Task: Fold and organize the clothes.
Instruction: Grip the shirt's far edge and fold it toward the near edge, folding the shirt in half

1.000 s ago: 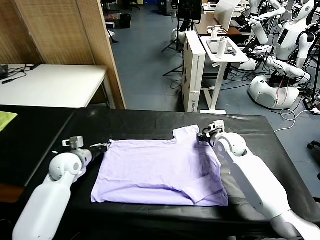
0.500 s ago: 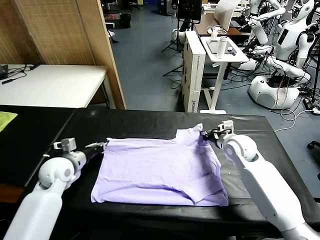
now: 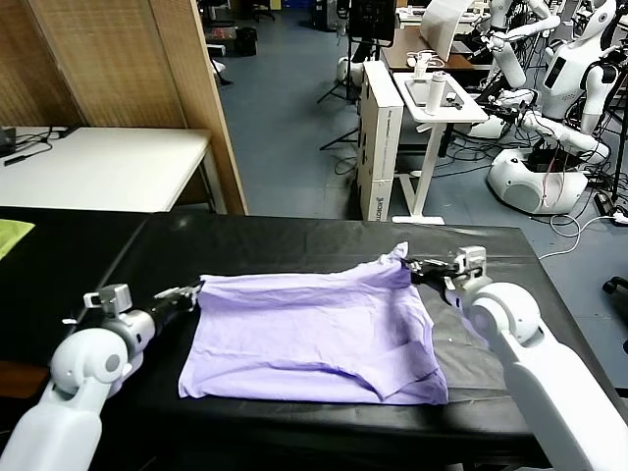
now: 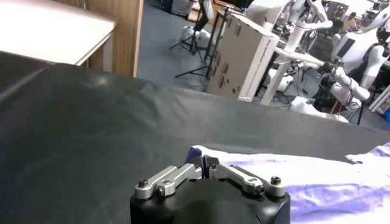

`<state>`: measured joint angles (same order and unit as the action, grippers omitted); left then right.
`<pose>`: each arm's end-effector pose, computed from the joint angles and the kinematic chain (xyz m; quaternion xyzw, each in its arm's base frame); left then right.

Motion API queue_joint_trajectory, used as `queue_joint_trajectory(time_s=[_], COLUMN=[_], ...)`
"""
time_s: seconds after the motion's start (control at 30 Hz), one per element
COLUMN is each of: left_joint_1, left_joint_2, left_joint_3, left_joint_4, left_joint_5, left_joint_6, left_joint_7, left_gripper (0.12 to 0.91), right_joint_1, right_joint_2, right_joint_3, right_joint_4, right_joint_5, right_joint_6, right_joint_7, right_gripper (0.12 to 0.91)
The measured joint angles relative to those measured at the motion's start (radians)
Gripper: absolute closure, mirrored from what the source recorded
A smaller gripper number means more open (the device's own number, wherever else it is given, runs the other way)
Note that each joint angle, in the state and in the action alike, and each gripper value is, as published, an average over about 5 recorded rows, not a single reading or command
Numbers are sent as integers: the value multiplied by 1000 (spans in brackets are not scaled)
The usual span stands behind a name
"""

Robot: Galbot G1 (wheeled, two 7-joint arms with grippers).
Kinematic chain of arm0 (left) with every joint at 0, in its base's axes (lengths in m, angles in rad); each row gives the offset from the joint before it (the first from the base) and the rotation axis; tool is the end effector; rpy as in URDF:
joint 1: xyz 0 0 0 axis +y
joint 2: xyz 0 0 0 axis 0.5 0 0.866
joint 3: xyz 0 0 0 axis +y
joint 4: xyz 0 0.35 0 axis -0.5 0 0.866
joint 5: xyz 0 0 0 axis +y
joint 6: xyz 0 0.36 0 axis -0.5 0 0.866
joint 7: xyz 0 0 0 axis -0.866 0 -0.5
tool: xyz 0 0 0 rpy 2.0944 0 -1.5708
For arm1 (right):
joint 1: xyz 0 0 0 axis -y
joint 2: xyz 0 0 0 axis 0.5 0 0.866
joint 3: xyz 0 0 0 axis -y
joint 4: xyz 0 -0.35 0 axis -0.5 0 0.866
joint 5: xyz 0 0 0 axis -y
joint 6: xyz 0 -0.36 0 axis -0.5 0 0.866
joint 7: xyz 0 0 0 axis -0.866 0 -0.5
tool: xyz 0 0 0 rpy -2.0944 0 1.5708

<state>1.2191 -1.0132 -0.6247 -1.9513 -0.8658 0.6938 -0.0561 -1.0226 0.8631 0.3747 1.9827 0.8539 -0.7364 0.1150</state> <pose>0.2993 0.1431 -0.2201 -0.0924 -0.9576 0.1072 0.2510 0.3308 -0.0967 -0.1802 0.1588 -0.9548 0.0067 0.2511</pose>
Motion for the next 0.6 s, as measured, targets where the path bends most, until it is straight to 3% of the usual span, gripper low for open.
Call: queue_joint_trajectory(time_s=[0.6], left_joint_1=[160], left_joint_2=[-24], left_joint_3=[-60], left_joint_4=[-112], left_joint_5=[8], left_joint_6=[-3], left_joint_7=[-2], left_gripper=[849], right_joint_1=[-225], right_joint_2=[-28], right_joint_3=[78], right_joint_4=[146], right_joint_5=[-12], right_joint_6=[0], right_joint_7=[22], right_gripper=[885])
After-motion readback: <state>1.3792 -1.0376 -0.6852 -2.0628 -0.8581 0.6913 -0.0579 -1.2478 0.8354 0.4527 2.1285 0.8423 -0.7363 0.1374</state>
